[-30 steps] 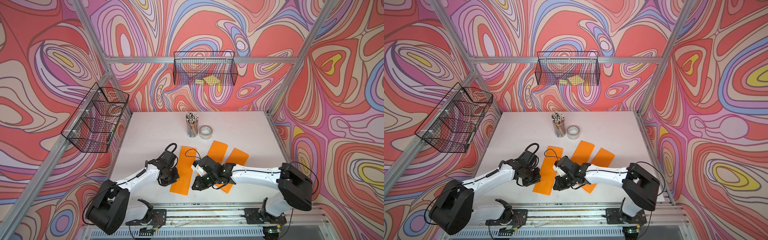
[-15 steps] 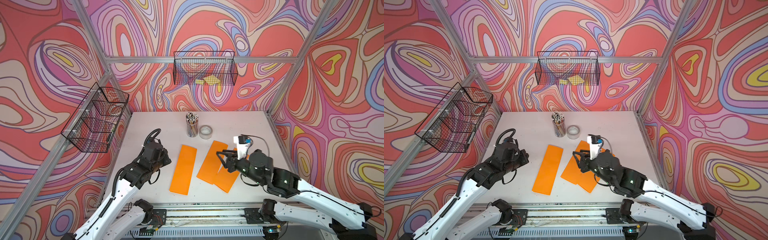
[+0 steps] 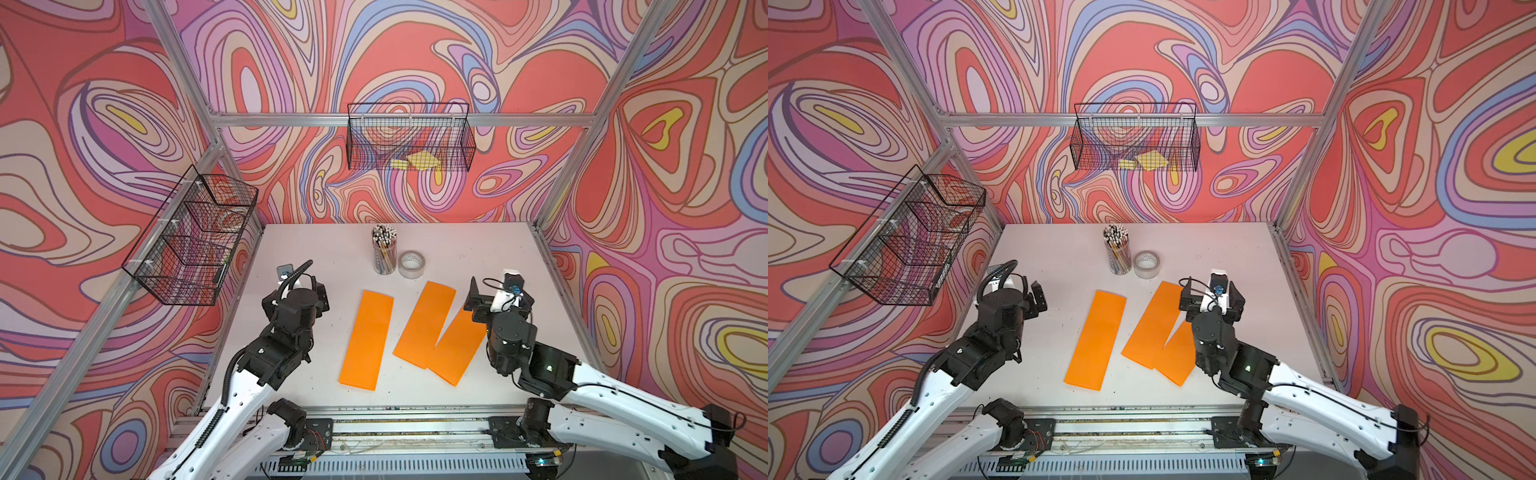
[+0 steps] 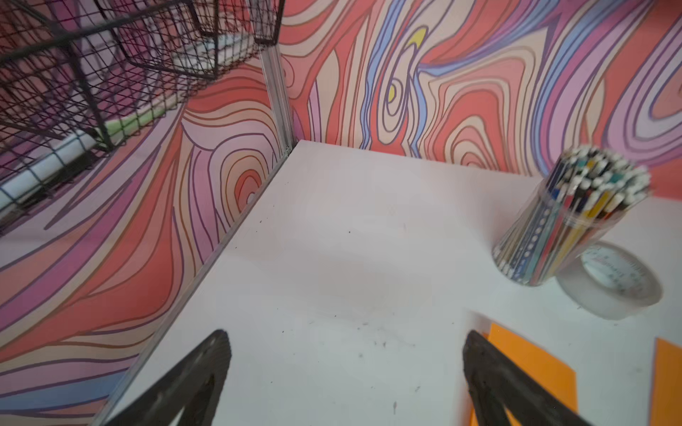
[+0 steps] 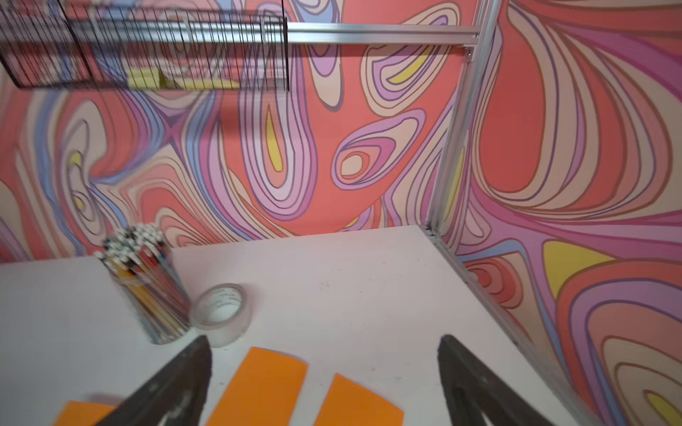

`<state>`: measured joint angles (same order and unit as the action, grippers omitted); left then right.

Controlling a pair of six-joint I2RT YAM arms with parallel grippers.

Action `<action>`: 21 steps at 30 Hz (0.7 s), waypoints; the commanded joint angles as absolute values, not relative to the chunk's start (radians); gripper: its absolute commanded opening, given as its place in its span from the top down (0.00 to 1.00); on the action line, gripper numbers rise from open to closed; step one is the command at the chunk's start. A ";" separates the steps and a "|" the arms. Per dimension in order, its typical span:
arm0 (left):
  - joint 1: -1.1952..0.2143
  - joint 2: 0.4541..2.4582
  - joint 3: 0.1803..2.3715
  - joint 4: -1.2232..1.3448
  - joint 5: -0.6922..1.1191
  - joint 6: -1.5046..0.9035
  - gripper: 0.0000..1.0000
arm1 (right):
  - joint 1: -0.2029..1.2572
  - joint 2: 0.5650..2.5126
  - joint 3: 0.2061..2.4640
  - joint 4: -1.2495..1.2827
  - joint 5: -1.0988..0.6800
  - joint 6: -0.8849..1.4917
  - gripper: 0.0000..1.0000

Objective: Fold the rectangular paper in half along the long edge
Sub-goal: Reset both arms

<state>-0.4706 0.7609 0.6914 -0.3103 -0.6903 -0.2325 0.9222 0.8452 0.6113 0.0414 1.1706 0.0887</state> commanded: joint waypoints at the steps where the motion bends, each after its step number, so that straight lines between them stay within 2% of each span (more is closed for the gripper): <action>1: -0.472 0.743 0.591 -0.085 -0.789 0.006 0.01 | 0.725 0.806 0.525 0.232 1.243 0.056 0.02; 3: -0.459 0.742 0.479 0.063 -0.858 0.106 0.01 | 0.541 0.768 0.461 0.174 1.118 0.187 0.02; 5: -0.442 0.744 0.380 0.229 -0.853 0.186 0.01 | 0.386 0.764 0.375 0.265 0.944 0.169 0.02; 6: -0.429 0.748 0.344 0.294 -0.842 0.191 0.01 | 0.354 0.782 0.356 0.295 0.915 0.159 0.02; 9: -0.339 0.803 0.281 0.377 -0.747 0.102 0.01 | 0.339 0.952 0.321 0.454 0.973 0.102 0.02; 13: -0.264 0.988 0.253 0.468 -0.685 0.041 0.01 | 0.328 1.287 0.305 0.738 1.019 0.080 0.02; 16: -0.262 1.131 0.246 0.618 -0.702 0.064 0.01 | 0.314 1.429 0.287 1.002 0.933 0.022 0.02; 18: -0.252 1.156 0.254 0.638 -0.680 0.066 0.01 | 0.287 1.494 0.272 1.146 0.898 0.013 0.02; 21: -0.233 1.186 0.185 0.869 -0.672 0.092 0.01 | 0.245 1.554 0.254 1.282 0.833 -0.001 0.02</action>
